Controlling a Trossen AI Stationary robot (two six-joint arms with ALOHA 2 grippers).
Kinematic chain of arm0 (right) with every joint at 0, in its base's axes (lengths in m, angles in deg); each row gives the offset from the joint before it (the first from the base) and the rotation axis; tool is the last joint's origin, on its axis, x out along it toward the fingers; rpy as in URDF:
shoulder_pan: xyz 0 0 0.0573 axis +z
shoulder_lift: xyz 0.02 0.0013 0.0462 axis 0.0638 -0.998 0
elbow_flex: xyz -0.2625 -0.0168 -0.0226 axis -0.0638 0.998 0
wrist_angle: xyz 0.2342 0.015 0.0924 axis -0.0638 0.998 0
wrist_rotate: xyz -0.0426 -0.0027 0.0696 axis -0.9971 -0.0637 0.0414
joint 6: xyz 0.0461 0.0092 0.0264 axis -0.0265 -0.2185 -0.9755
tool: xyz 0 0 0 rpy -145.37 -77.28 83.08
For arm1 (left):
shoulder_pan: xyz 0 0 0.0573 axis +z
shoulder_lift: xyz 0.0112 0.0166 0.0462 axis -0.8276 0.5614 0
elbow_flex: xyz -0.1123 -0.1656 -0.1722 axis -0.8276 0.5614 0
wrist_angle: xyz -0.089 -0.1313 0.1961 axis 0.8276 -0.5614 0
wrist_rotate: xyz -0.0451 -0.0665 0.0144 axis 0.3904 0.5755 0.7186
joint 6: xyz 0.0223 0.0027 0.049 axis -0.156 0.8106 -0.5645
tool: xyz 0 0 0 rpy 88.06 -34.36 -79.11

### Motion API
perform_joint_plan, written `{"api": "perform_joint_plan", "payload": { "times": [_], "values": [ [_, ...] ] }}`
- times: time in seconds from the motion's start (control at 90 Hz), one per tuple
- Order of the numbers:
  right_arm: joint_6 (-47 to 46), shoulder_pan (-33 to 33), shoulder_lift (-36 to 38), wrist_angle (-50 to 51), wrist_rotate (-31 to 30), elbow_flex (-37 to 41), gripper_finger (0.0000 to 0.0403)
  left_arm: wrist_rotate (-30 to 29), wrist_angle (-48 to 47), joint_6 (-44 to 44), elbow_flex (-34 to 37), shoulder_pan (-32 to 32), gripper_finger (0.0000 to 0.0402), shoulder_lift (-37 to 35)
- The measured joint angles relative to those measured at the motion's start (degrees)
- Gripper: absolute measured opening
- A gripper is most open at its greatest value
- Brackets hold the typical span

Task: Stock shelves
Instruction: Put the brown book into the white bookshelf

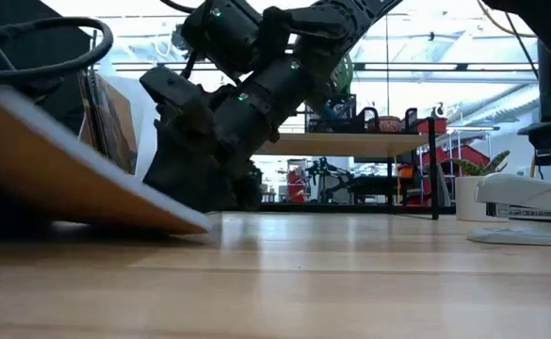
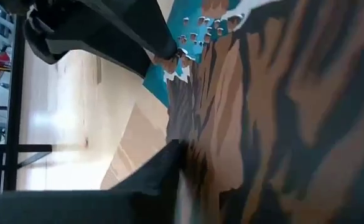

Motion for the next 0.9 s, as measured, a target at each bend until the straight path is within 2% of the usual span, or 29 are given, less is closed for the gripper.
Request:
{"api": "perform_joint_plan", "payload": {
  "times": [0.089, 0.178, 0.3, 0.478, 0.633, 0.767, 0.9],
  "values": [
    [2.47, 0.56, 2.29, 4.44, -2.12, 0.06, 0.0157, -0.02, -0.97, -0.27, -0.78, 0.05, 0.0013, 0.13],
    [5.61, 1.64, 6.25, 11.05, -8.24, 0.03, 0.0157, 0.45, -2.59, -0.18, -2.12, 0.08, 0.0014, 0.25],
    [7.36, 4.25, 11.45, 19.39, -20.51, -0.01, 0.0157, 1.89, -5.19, 0.09, -4.35, 0.07, 0.001, 0.25],
    [7.52, 11.29, 17.26, 22.15, -33.46, -0.16, 0.0157, 8.24, -9.41, 0.24, -7.36, 1.57, 0.0004, 0.14],
    [7.93, 18.36, 17.21, 22.49, -42.59, -0.05, 0.0157, 14.82, -13.01, 0.68, -10.42, 4.27, 0.0002, 0.03],
    [3.39, 23.41, 14.47, 21.81, -49.6, -0.14, 0.0157, 19.43, -16.86, 0.19, -14.15, 6.23, 0.0002, 0.03],
    [-0.51, 26.56, 10.54, 18.08, -51.58, -0.1, 0.0157, 22.62, -21.13, -2.16, -19.32, 7.68, 0.0001, 0.03]
  ]
}}
